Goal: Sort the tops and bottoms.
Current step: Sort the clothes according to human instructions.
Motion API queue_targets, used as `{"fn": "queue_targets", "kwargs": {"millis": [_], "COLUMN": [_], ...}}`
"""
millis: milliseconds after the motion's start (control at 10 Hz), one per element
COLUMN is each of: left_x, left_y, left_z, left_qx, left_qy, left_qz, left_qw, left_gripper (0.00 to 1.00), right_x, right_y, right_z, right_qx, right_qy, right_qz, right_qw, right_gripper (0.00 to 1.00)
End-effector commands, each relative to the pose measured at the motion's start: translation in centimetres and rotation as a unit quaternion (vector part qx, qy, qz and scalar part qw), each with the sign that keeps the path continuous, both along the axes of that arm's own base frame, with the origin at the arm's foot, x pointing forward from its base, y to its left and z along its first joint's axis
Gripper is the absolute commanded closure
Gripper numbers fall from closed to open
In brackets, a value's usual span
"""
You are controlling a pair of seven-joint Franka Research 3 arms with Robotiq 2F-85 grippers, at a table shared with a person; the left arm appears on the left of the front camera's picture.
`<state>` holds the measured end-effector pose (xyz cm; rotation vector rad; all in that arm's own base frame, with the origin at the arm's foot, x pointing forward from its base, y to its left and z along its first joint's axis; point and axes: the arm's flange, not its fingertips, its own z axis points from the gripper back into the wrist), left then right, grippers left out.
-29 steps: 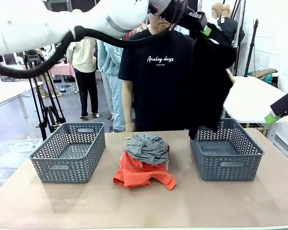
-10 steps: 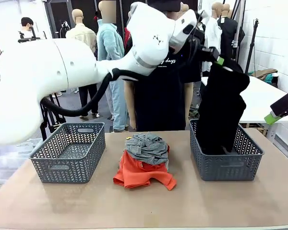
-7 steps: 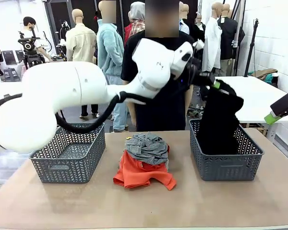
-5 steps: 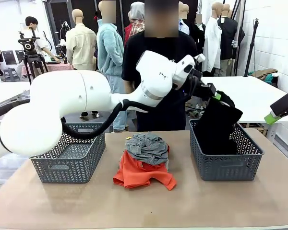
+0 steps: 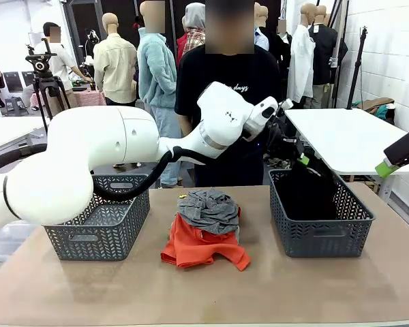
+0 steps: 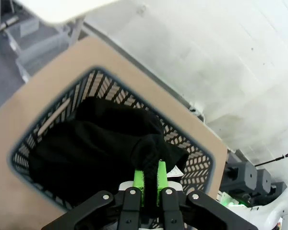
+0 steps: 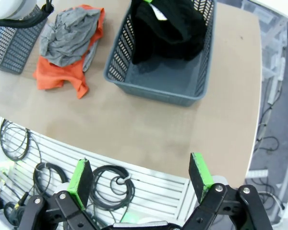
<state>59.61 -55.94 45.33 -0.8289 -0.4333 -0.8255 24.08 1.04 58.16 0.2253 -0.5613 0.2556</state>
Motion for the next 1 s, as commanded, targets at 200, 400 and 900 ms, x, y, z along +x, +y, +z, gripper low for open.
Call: {"fn": "queue_targets", "kwargs": {"millis": [200,400,900], "left_x": [0.7,1.1,0.0], "left_y": [-0.6,0.1,0.9], "left_z": [0.3,0.5,4.0], "left_qx": [0.029,0.023,-0.002], "left_qy": [0.020,0.018,0.001], "left_qz": [0.017,0.035,0.052], "left_qw": [0.999,0.999,0.999], "left_gripper": [0.62,0.23,0.00], "right_x": [0.0,0.0,0.0], "right_y": [0.0,0.0,0.0], "right_z": [-0.1,-0.1,-0.1], "right_qx": [-0.003,-0.003,-0.003], "right_qy": [0.004,0.004,0.004], "right_qz": [0.003,0.003,0.003], "right_qw": [1.000,1.000,1.000], "right_gripper": [0.00,0.00,0.00]}}
